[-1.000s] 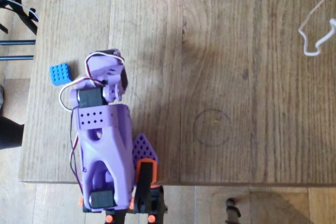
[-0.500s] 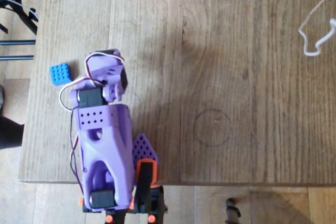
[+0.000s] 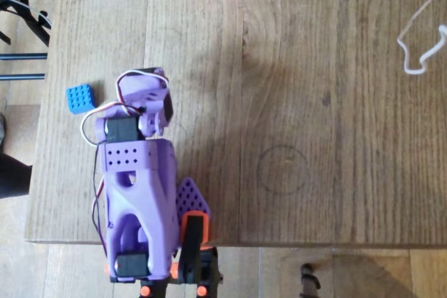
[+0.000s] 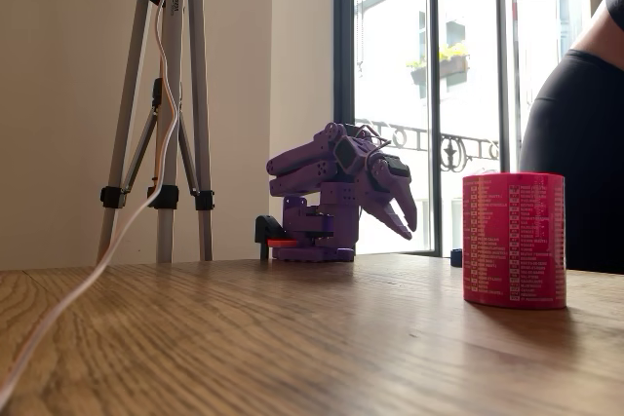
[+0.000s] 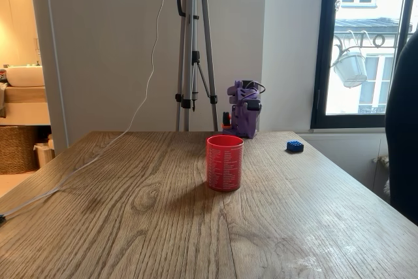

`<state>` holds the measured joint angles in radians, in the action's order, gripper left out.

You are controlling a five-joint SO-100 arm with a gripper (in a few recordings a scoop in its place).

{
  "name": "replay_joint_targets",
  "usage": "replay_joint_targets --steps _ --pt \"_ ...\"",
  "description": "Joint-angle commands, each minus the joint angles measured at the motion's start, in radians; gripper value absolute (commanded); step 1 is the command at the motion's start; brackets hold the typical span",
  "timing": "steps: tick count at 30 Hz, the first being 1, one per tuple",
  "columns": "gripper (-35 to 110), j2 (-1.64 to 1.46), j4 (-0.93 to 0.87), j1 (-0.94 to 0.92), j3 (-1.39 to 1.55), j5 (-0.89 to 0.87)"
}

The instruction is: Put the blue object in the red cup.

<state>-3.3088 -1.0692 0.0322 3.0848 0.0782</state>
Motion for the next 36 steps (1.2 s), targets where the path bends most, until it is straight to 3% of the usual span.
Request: replay_joint_targets --steps 1,5,11,16,28,36 --pt "1 0.057 -0.040 -0.041 -0.218 0.222" --pt "1 0.296 -0.101 0.008 -0.400 0.206" --pt "1 0.825 -0.207 0.077 -0.807 0.028" --pt "1 1.095 -0.244 0.189 -0.956 -0.035" --pt "1 1.471 -0.249 0.607 -1.065 -0.264" --pt "1 1.552 -0.255 0.644 -1.197 -0.512"
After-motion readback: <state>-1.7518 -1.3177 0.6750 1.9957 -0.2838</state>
